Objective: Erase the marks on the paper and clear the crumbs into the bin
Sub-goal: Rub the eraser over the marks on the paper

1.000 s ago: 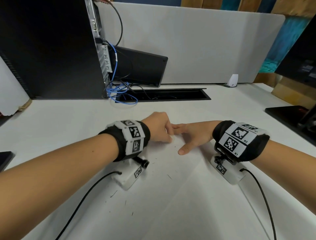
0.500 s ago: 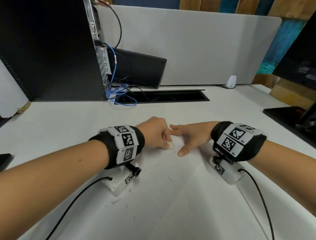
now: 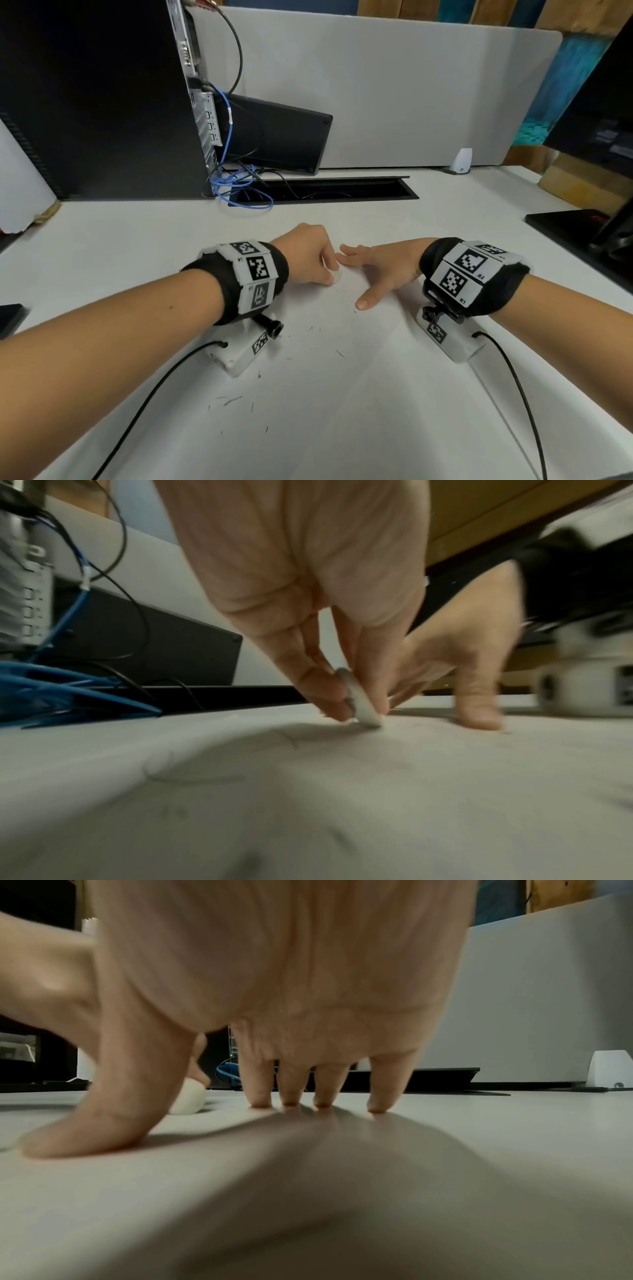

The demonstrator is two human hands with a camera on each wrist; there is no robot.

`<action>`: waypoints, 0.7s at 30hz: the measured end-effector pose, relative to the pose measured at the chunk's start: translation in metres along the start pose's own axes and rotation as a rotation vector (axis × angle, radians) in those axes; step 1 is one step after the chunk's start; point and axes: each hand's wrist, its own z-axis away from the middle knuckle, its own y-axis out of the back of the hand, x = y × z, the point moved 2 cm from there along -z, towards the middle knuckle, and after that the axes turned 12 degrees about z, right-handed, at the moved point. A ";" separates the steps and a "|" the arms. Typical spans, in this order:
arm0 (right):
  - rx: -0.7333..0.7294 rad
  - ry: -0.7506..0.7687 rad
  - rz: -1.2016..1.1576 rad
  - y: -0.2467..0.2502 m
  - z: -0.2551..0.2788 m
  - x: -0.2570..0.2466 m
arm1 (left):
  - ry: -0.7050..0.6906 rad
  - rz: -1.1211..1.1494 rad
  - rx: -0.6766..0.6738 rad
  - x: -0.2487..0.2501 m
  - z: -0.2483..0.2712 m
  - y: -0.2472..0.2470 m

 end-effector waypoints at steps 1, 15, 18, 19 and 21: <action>-0.001 0.001 -0.005 0.000 0.000 0.000 | -0.009 0.014 -0.037 0.000 0.004 -0.004; -0.002 0.009 0.004 -0.002 -0.003 0.001 | -0.042 -0.002 -0.048 0.006 0.003 -0.011; -0.001 0.002 0.001 -0.002 -0.003 0.003 | -0.010 -0.030 0.038 0.006 -0.006 -0.003; -0.004 0.008 -0.008 -0.002 -0.005 0.003 | -0.006 -0.023 0.025 0.007 -0.006 -0.005; -0.008 0.026 -0.008 -0.003 -0.010 0.004 | -0.024 0.003 -0.038 0.010 -0.001 -0.013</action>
